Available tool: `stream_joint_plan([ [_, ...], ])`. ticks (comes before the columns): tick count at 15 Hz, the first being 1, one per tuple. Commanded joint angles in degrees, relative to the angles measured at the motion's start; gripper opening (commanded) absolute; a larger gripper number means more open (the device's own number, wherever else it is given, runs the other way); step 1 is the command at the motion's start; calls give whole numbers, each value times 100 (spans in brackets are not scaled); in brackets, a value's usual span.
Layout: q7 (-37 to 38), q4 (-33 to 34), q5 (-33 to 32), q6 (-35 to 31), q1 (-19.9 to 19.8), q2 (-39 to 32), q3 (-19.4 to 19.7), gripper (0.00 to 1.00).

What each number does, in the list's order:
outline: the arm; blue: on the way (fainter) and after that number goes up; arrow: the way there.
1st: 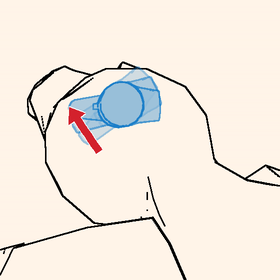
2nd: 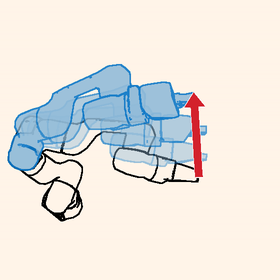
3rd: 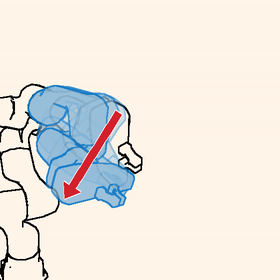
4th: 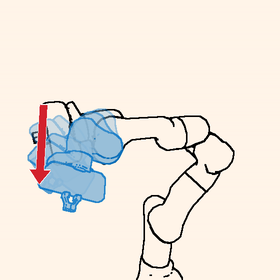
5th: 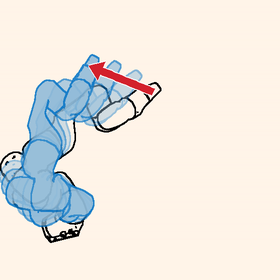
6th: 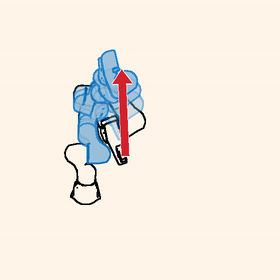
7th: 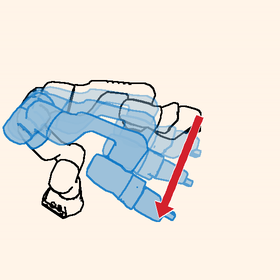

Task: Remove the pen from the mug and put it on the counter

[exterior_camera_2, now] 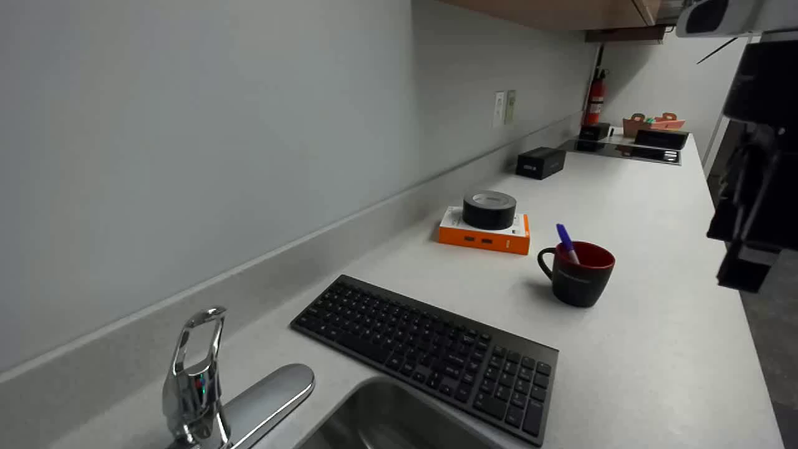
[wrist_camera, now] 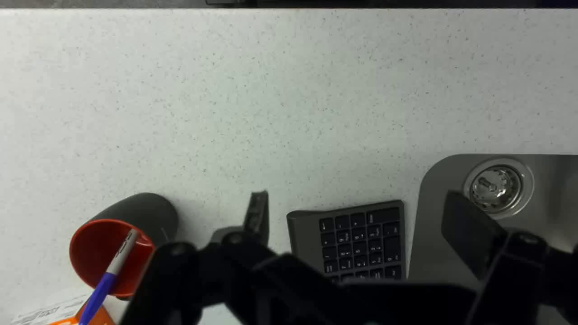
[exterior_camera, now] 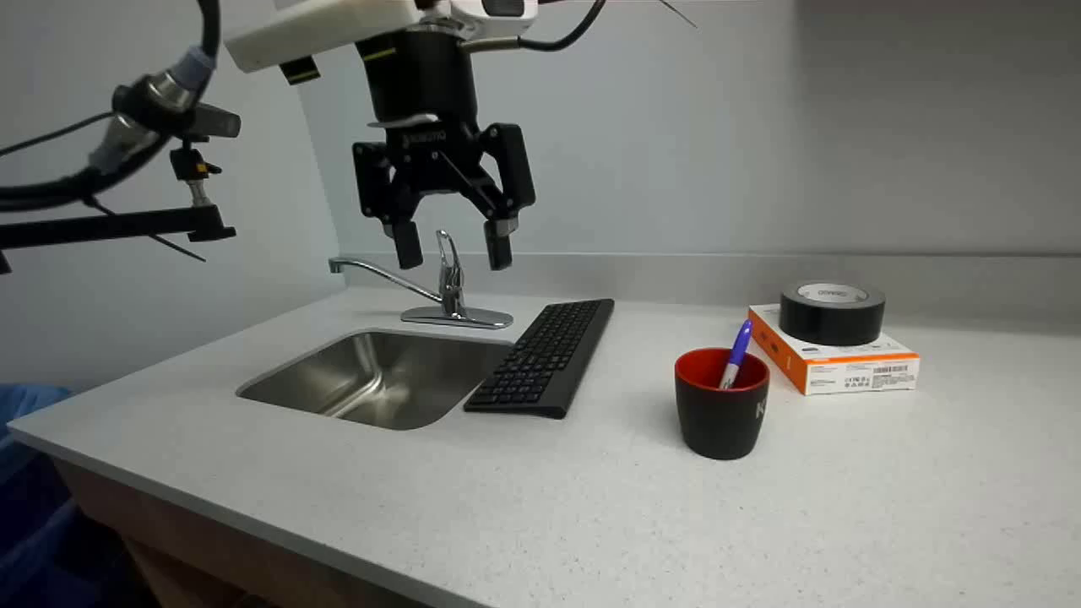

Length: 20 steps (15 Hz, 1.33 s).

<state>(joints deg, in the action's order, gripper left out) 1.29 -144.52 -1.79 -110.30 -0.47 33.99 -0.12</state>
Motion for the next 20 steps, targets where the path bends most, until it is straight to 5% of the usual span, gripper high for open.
stream_joint_plan([
  [1,-1,11,4,13,-4,-9,-5,100],
  [13,-1,11,4,13,-4,-11,-5,100],
  [20,248,-91,-218,-1291,-355,-418,158,100],
])
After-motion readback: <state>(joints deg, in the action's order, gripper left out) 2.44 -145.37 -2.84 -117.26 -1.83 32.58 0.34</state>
